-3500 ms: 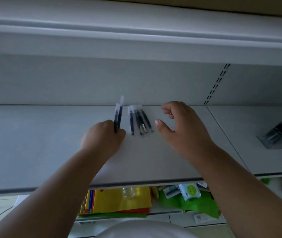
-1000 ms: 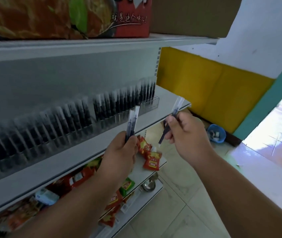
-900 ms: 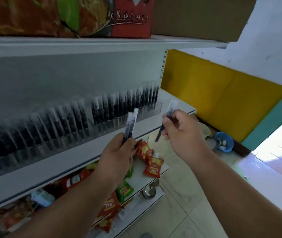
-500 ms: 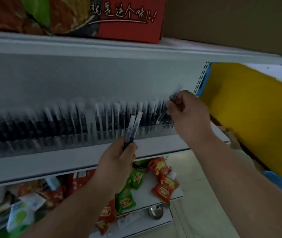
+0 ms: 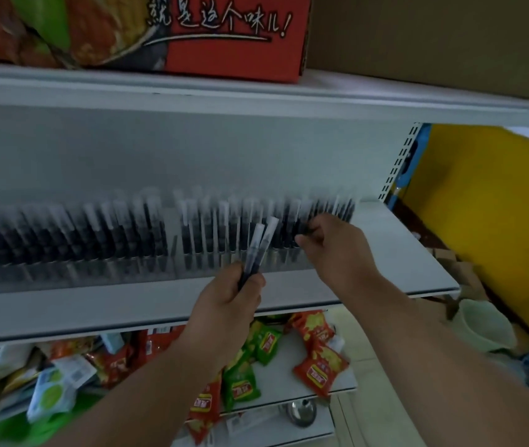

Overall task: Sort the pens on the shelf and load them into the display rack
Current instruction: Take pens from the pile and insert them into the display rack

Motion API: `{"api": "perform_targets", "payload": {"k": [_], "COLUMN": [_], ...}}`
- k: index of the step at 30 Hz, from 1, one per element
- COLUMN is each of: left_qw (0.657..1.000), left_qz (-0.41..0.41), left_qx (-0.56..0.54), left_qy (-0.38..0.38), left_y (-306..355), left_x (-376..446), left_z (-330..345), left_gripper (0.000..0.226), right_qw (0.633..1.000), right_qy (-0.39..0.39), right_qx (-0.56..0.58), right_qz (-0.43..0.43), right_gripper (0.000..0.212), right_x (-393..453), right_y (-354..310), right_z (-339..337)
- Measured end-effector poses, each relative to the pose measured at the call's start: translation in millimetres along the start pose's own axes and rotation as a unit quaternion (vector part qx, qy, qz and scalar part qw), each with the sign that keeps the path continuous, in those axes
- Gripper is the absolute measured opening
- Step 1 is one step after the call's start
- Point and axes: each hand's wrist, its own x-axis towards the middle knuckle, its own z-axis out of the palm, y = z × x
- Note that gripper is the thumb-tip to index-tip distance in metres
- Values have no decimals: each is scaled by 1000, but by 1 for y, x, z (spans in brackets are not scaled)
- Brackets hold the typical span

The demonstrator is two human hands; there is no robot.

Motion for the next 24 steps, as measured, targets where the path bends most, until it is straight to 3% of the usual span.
{"api": "perform_targets", "payload": {"k": [3,7,10,13,15,19,24], "left_qw": [1000,998,997,999,1000,999,999], "left_qz": [2,44,51,40,20,11,12], "left_qx": [-20,13,13,-1,-11,-8,-5], "left_qy": [5,-31,-54,-31,5,40,34], "left_y": [1,1,1,2,2,2,5], "left_x": [8,17,20,18,15,10,10], "left_z": [7,17,22,24,21,12,7], "left_gripper": [20,25,20,22,22,24,24], "right_qw": [995,961,929,911,885,926,979], "right_qy": [52,-71,-90,-63,2,132,124], "right_qx": [87,268,359,407,463,348,122], "right_qz": [-10,-13,22,34,44,-56,-110], "right_gripper": [21,17,18,17,17,10,11], "right_x": [-12,-23,-23,-18,-9,10,15], "right_y": [-8,-28,-28,-23,-20,-4,1], "right_z": [-14,-23,-28,-32,-38,-47,-37]}}
